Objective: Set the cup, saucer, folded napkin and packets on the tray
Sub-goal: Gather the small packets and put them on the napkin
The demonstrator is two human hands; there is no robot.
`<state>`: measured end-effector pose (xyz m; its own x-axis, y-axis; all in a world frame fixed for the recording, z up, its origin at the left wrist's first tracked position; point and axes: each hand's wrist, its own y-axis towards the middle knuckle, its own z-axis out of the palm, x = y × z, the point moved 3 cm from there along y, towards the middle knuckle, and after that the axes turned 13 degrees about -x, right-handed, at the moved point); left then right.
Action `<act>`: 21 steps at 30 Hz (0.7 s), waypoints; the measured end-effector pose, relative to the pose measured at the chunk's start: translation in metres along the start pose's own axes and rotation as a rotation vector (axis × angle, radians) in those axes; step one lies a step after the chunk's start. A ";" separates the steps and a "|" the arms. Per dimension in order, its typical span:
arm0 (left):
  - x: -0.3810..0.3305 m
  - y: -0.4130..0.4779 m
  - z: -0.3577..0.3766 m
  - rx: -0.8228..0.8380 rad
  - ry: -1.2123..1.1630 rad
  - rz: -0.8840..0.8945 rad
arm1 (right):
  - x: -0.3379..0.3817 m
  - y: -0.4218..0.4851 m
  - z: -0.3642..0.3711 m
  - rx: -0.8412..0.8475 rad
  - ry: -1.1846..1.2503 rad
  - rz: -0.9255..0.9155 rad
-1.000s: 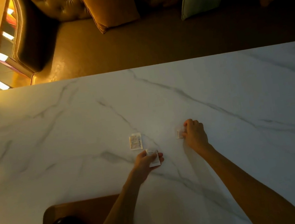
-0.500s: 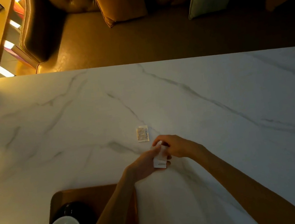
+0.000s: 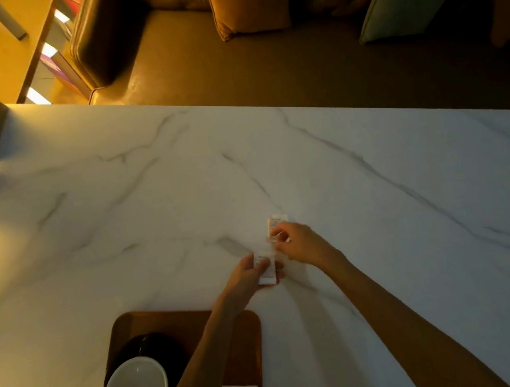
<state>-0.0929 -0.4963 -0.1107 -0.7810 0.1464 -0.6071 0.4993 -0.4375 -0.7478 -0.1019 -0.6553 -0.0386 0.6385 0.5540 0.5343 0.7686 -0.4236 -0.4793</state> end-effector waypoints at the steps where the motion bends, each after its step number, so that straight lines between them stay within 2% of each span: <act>1: -0.001 0.002 -0.005 -0.049 0.006 0.020 | -0.001 0.007 -0.002 -0.128 -0.042 0.064; 3: -0.005 0.009 -0.017 -0.146 0.043 0.066 | -0.004 0.017 -0.001 -0.285 -0.024 0.228; 5: -0.006 0.015 -0.025 -0.207 0.064 0.102 | -0.006 0.021 0.009 -0.303 -0.003 0.343; 10: -0.010 0.016 -0.022 -0.178 0.088 0.107 | 0.001 0.023 0.033 -0.423 -0.122 0.427; 14: -0.012 0.019 -0.029 -0.152 0.016 0.038 | 0.004 0.025 0.039 -0.398 -0.100 0.322; 17: -0.012 0.018 -0.030 -0.122 -0.011 0.011 | -0.001 0.016 0.035 -0.344 0.172 0.256; 19: -0.013 0.016 -0.029 -0.090 -0.041 -0.014 | -0.006 0.011 0.031 -0.235 0.401 0.230; 21: -0.014 0.015 -0.028 -0.052 -0.078 -0.074 | -0.008 0.005 0.026 -0.100 0.490 0.149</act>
<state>-0.0641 -0.4798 -0.1208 -0.8421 0.1063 -0.5287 0.4566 -0.3812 -0.8039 -0.1044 -0.6435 -0.0636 0.6663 0.0925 0.7400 0.6527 -0.5523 -0.5187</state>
